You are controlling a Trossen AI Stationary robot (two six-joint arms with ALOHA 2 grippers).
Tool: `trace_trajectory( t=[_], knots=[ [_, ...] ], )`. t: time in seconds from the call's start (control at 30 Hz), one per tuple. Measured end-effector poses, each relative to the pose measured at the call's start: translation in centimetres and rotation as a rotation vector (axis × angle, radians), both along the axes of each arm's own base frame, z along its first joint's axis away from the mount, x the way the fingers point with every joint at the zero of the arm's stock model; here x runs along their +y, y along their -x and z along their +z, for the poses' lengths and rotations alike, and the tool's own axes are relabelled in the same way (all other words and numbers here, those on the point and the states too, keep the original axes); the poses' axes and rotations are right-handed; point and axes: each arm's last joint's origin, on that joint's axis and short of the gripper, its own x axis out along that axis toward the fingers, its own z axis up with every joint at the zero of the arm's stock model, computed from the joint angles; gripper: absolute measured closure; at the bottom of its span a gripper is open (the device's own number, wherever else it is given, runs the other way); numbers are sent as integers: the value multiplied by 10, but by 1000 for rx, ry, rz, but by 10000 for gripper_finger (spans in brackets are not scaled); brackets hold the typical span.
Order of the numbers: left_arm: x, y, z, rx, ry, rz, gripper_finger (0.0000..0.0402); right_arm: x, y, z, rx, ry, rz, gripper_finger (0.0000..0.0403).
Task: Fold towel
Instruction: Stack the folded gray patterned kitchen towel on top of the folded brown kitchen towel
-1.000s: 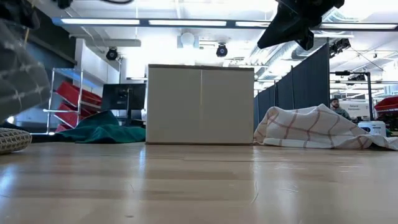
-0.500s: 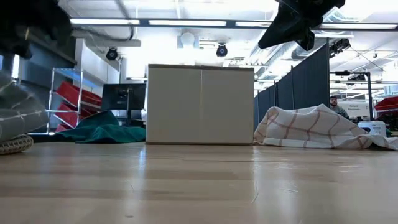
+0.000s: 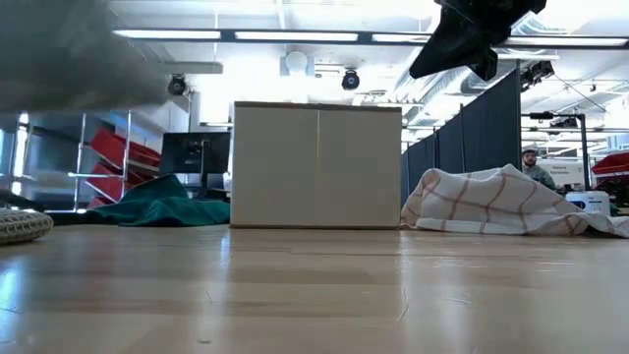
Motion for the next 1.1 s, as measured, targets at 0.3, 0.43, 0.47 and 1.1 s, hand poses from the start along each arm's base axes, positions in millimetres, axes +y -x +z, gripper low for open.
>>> trace_trajectory(
  t=[0.3,0.43,0.47,1.1],
  knots=[
    [14,31,-53,192,-99,15,383,0,1,-1,21,7,2,403],
    [20,40,-67,224,-153,32,383,0,2,-2,28,9,2,403],
    [22,42,-70,230,-165,33,383,-1,2,-2,29,9,2,403],
    [37,64,-89,330,-429,81,263,-1,2,-2,28,-9,-14,403]
  ],
)
